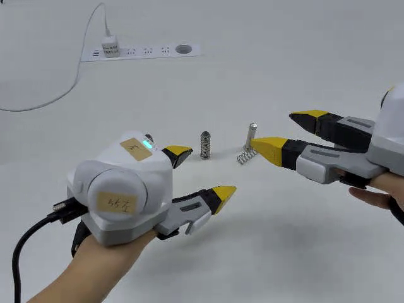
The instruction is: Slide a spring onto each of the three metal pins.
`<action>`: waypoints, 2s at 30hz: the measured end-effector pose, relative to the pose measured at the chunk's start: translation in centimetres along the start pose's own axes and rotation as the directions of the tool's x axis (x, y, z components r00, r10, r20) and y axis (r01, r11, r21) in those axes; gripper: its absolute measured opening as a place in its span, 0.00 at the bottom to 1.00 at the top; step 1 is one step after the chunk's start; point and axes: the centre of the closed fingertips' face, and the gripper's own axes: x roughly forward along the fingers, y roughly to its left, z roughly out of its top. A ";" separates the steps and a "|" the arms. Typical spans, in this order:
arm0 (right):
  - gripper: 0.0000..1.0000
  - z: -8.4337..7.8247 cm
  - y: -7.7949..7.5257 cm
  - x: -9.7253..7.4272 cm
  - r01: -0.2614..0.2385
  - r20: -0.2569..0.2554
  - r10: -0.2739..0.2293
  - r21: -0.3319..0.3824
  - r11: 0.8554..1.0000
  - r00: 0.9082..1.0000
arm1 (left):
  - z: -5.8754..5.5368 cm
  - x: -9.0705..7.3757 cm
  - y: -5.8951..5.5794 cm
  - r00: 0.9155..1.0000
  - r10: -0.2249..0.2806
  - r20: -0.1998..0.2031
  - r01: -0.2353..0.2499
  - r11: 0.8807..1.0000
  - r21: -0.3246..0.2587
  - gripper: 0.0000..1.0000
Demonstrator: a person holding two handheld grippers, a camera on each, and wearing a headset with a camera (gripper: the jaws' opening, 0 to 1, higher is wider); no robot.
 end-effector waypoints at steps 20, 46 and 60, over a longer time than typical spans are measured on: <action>0.53 -2.3 -0.5 -2.4 0.006 -0.028 -0.006 -0.006 1.000 1.000 | -0.9 4.4 -0.2 0.998 -0.018 -0.062 0.020 0.999 0.040 0.36; 0.52 -3.7 -1.3 -3.6 0.041 -0.038 -0.039 0.058 0.998 0.999 | -1.7 8.9 -0.1 0.992 -0.028 -0.121 0.032 0.999 0.030 0.20; 0.51 -3.9 -1.5 -3.5 0.047 -0.037 -0.044 0.107 0.993 0.998 | -1.8 9.3 -0.5 0.990 -0.052 -0.128 0.052 0.999 -0.003 0.10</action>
